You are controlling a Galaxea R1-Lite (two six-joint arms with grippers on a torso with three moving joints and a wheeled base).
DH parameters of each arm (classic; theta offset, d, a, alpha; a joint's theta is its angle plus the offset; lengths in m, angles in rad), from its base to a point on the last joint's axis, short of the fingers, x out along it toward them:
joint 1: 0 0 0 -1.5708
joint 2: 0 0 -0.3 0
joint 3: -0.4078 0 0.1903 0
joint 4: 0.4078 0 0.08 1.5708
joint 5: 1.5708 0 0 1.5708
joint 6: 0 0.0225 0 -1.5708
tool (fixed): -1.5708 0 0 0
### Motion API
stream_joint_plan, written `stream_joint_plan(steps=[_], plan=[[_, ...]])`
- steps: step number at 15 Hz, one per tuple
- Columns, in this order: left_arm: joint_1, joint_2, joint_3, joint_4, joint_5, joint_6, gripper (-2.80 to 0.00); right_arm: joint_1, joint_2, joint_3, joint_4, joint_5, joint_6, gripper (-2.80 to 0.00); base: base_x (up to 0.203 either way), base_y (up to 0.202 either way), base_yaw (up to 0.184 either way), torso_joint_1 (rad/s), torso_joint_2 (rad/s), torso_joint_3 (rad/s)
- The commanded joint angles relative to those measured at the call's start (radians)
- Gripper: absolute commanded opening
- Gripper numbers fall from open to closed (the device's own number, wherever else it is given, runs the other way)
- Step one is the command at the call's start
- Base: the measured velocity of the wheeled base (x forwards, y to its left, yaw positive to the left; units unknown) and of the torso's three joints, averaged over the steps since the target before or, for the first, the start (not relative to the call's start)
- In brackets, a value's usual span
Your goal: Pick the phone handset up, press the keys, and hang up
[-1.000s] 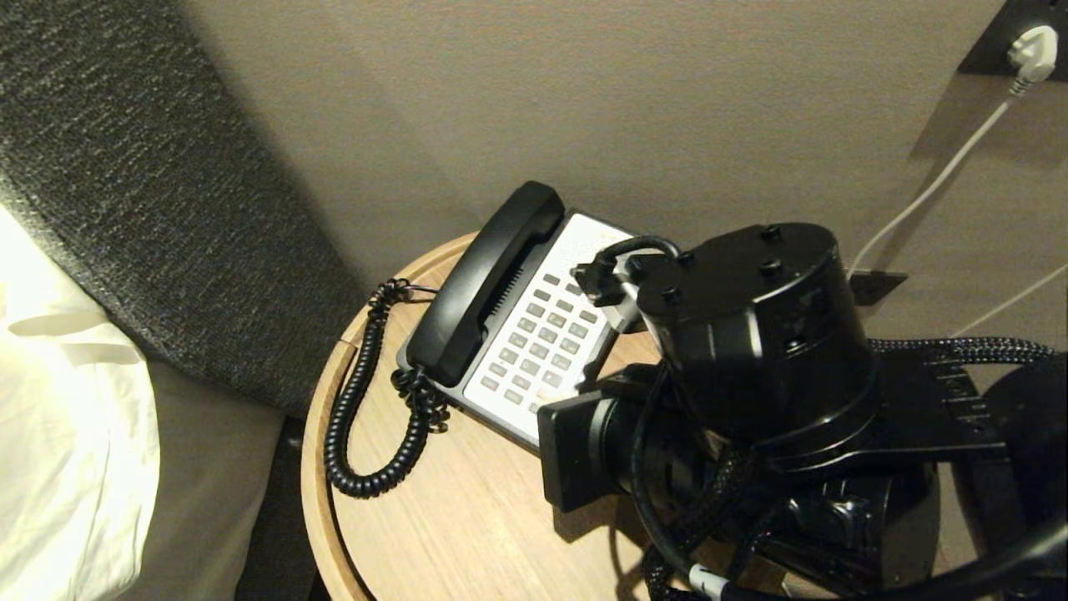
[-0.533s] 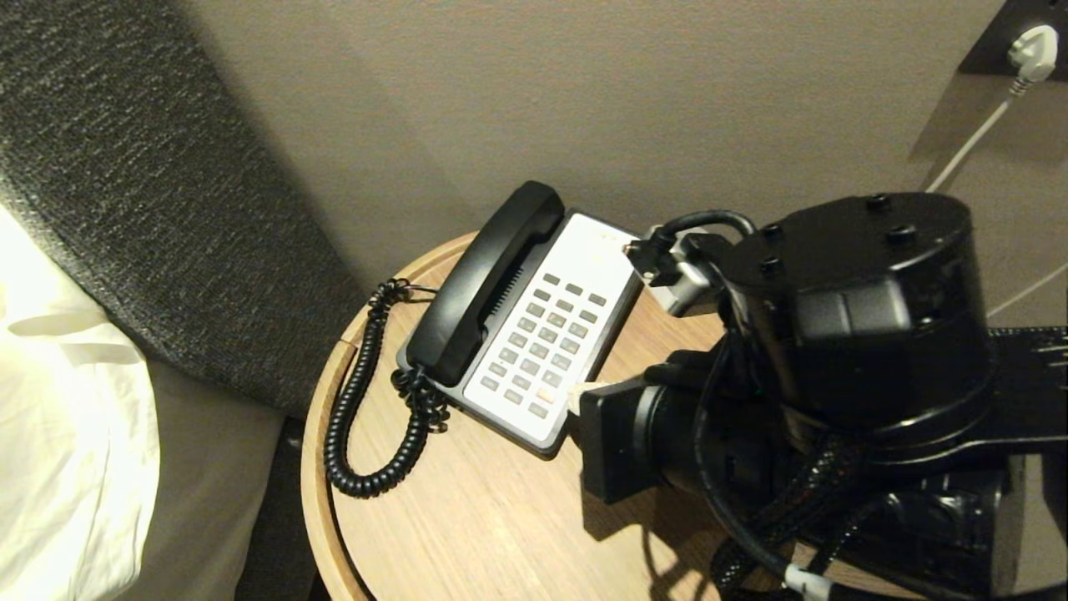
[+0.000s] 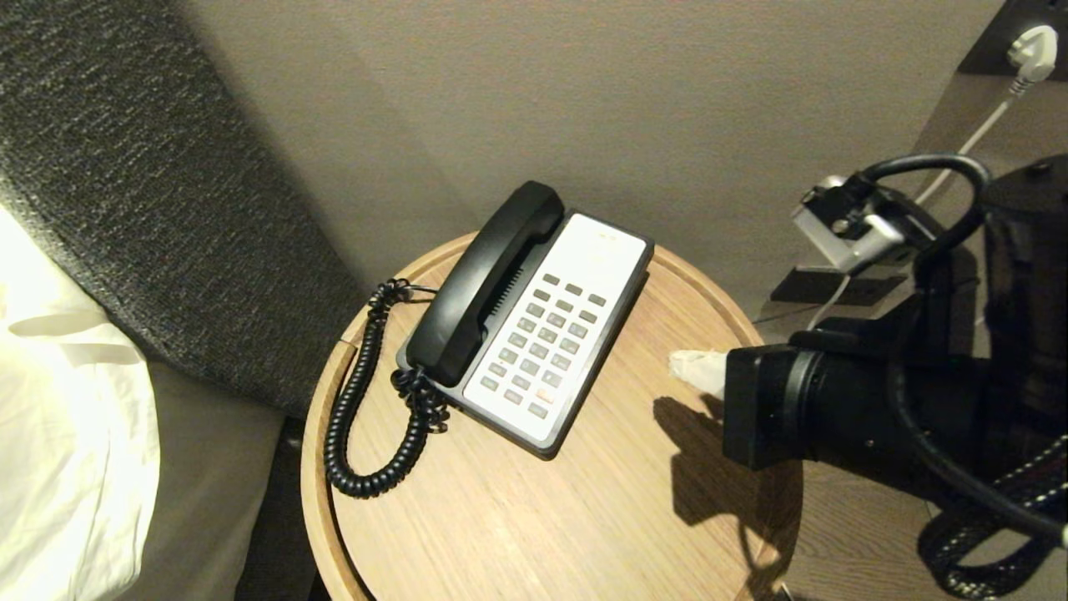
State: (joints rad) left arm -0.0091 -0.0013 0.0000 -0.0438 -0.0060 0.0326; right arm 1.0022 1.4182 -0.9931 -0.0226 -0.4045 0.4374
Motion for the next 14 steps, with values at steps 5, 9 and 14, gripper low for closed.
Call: stream_joint_plan(steps=[5, 9, 14], plan=[[0.0, 0.0, 0.025, -0.001, 0.0, 0.0, -2.8, -0.098, -0.293, 0.136, 0.018, -0.028, 0.005, -2.8, 0.0, 0.0, 0.0, 0.0, 0.0, 0.0], [0.0, 0.001, 0.025, -0.001, 0.0, 0.001, -2.8, -0.589, -0.546, 0.313, 0.037, 0.085, -0.012, -2.8, 0.0, 0.0, 0.0, 0.0, 0.0, 0.0], [0.0, 0.0, 0.025, -0.002, 0.0, 0.0, -2.8, -0.894, -0.993, 0.631, 0.049, 0.336, -0.133, -2.8, 0.0, 0.0, 0.0, 0.0, 0.0, 0.0]])
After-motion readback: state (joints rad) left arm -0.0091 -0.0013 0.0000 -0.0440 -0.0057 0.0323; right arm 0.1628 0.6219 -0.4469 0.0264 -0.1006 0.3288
